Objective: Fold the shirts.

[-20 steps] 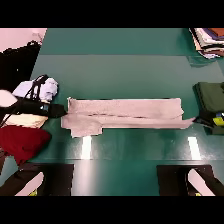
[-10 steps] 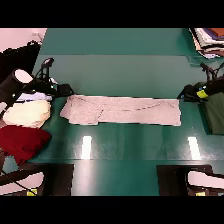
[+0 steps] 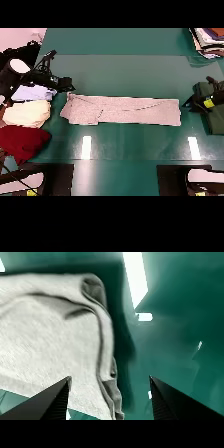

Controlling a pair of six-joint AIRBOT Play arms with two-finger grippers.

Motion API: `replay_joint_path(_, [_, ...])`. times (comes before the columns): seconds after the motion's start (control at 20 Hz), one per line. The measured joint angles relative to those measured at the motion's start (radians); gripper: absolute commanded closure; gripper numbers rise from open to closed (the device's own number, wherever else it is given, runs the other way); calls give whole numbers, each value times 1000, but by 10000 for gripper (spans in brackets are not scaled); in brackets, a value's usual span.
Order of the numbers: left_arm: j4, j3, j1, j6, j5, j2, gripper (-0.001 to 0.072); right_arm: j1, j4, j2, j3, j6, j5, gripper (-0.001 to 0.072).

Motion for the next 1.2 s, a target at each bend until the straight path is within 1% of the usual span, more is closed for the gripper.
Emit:
replay_joint_path(0.2, [-12, 5, -110, -15, 74, -9, 683, -19, 92, -2, -109, -73, -39, 145])
replay_joint_path(0.25, [-14, 5, -138, -26, 95, -16, 683, -10, 120, -6, -126, -88, -45, 192])
replay_joint_path(0.3, [-15, 5, -169, -40, 113, -28, 683, 3, 138, -13, -137, -99, -52, 249])
replay_joint_path(0.35, [-15, 5, -196, -52, 127, -42, 683, 19, 150, -22, -144, -108, -57, 361])
replay_joint_path(0.4, [-16, 6, -226, -65, 143, -60, 683, 37, 156, -33, -147, -118, -65, 511])
replay_joint_path(0.45, [-16, 6, -256, -76, 156, -80, 684, 55, 158, -44, -146, -127, -71, 624])
replay_joint_path(0.5, [-17, 6, -284, -83, 169, -98, 683, 70, 156, -50, -140, -136, -75, 667])
replay_joint_path(0.55, [-20, 7, -313, -90, 187, -119, 683, 84, 151, -50, -130, -144, -79, 695])
replay_joint_path(0.7, [-38, 28, -386, -102, 224, -184, 684, 107, 183, -10, -76, -143, -67, 695])
replay_joint_path(0.85, [-55, 88, -446, -107, 242, -267, 683, 143, 244, 72, -1, -113, -17, 695])
replay_joint_path(1.05, [-69, 177, -515, -109, 248, -374, 683, 251, 307, 166, 116, -64, 21, 695])
replay_joint_path(1.2, [-74, 216, -547, -110, 246, -429, 683, 349, 345, 194, 216, -36, 29, 695])
